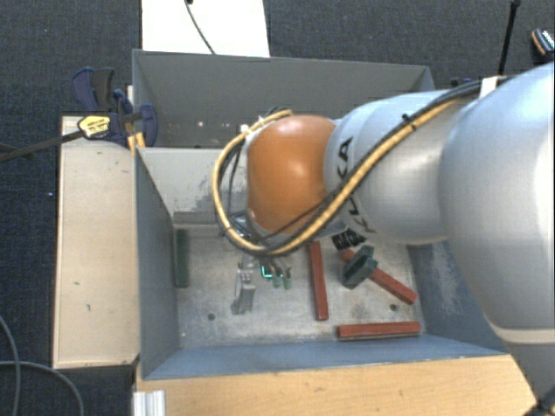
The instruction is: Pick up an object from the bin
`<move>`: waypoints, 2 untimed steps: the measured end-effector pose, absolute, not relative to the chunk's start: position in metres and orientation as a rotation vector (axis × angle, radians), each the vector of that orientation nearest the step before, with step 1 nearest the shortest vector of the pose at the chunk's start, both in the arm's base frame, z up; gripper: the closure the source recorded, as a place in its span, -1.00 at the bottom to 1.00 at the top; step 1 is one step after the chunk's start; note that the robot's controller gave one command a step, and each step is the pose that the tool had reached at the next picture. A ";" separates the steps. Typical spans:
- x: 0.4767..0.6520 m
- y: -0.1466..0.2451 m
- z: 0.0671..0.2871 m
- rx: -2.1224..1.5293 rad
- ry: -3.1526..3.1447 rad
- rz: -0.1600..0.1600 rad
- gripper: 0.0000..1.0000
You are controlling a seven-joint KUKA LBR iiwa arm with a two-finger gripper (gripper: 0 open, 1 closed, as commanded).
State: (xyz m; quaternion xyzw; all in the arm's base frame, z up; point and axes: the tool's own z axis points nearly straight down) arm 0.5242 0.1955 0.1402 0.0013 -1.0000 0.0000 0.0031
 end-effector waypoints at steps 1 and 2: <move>0.560 0.130 0.072 -0.129 -3.136 0.006 -1.00; 0.568 0.058 0.070 -0.225 -3.132 0.006 -1.00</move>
Offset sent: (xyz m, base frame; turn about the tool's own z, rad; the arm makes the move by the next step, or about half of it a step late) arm 0.0354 -0.0600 -0.0643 0.0769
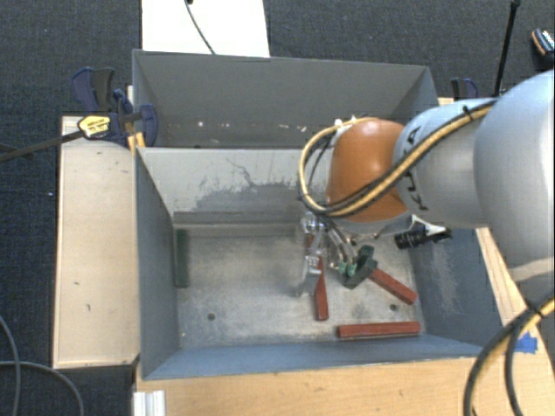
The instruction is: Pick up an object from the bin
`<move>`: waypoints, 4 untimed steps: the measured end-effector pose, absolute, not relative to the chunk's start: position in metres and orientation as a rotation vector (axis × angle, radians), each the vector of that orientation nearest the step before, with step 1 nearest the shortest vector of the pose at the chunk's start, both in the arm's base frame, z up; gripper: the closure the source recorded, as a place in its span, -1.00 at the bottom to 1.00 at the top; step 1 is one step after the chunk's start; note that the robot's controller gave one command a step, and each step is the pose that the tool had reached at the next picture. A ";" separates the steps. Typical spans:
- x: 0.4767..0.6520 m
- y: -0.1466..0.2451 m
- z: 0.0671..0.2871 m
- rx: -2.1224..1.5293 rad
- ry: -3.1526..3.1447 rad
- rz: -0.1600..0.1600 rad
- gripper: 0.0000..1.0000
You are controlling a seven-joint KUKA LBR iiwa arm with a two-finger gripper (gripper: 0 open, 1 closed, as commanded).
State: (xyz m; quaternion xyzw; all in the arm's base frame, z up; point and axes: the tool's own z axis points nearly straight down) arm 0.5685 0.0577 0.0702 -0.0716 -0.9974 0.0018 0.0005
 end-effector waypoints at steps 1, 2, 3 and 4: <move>0.533 -0.008 0.079 0.035 -3.142 0.003 -1.00; 0.522 -0.091 0.071 0.138 -3.140 0.005 -1.00; 0.584 -0.114 0.071 0.737 -3.051 -0.033 -1.00; 0.546 -0.147 0.114 1.729 -2.629 -0.006 -1.00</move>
Offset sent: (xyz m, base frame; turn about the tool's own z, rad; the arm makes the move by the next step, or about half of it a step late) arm -0.0360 -0.0634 0.0081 -0.1701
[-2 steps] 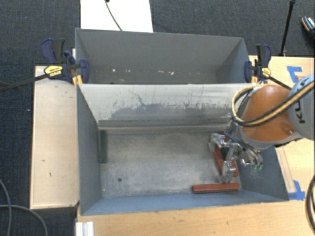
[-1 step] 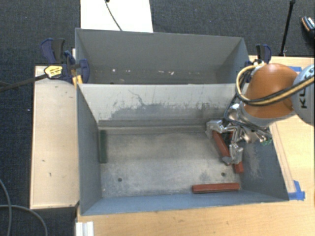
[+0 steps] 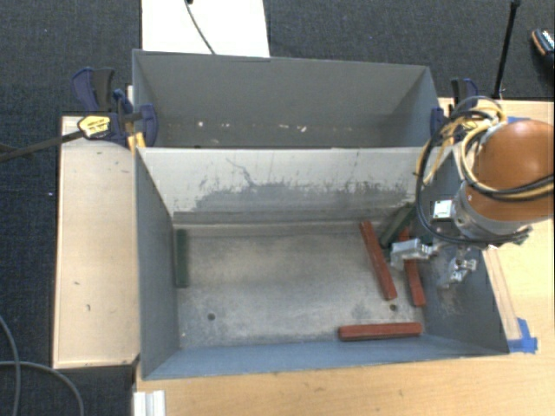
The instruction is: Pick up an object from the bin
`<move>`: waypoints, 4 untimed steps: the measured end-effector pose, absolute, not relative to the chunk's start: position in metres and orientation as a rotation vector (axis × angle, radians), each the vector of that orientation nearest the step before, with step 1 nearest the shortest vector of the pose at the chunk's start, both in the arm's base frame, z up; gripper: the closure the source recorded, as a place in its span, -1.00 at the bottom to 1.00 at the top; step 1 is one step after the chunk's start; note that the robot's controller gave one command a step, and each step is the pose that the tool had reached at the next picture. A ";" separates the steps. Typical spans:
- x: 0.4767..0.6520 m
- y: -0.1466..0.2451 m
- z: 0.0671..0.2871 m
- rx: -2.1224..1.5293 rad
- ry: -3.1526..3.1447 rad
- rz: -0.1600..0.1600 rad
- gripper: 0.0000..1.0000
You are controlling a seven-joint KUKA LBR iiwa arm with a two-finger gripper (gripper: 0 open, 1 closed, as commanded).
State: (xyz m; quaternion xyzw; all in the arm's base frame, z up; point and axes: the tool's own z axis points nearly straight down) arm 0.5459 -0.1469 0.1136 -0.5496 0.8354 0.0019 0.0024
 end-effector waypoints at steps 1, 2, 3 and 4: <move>0.577 -0.119 0.072 -2.002 2.416 0.007 -1.00; 0.576 -0.123 0.070 -1.993 2.429 0.005 1.00; 0.577 -0.120 0.072 -1.987 2.428 0.009 -1.00; 0.576 -0.123 0.070 -1.987 2.437 0.008 1.00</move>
Offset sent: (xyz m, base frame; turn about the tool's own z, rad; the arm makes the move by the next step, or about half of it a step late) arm 0.0298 0.0236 -0.0436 -0.2218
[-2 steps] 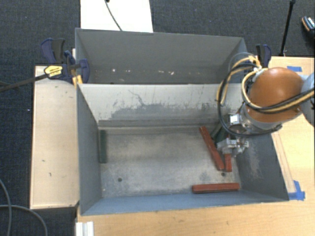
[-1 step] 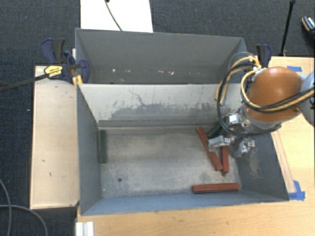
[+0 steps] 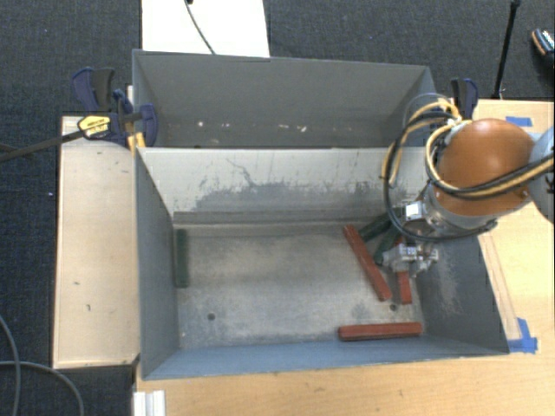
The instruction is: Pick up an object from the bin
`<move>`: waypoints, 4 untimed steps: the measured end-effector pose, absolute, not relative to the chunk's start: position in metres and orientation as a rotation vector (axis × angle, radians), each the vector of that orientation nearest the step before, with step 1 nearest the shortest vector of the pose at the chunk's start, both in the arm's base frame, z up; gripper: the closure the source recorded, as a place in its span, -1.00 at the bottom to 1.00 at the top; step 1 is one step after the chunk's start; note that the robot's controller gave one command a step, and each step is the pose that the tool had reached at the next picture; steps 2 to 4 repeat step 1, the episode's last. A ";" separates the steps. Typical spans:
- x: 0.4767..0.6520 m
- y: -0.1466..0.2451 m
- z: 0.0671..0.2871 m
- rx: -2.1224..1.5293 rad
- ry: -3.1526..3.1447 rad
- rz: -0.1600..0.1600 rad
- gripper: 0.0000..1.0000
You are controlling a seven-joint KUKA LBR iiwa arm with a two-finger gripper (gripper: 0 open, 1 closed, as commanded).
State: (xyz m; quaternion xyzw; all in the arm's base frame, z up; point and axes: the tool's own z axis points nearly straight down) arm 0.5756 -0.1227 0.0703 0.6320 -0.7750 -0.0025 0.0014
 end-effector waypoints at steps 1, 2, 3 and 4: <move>0.552 -0.133 0.207 2.027 -2.408 0.010 1.00; 0.552 -0.133 0.207 2.027 -2.408 0.010 1.00; 0.552 -0.133 0.207 2.027 -2.408 0.010 1.00; 0.552 -0.133 0.207 2.027 -2.408 0.010 1.00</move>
Offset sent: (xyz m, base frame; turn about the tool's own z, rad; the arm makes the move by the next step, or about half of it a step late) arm -0.0250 -0.0099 0.1320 -0.0361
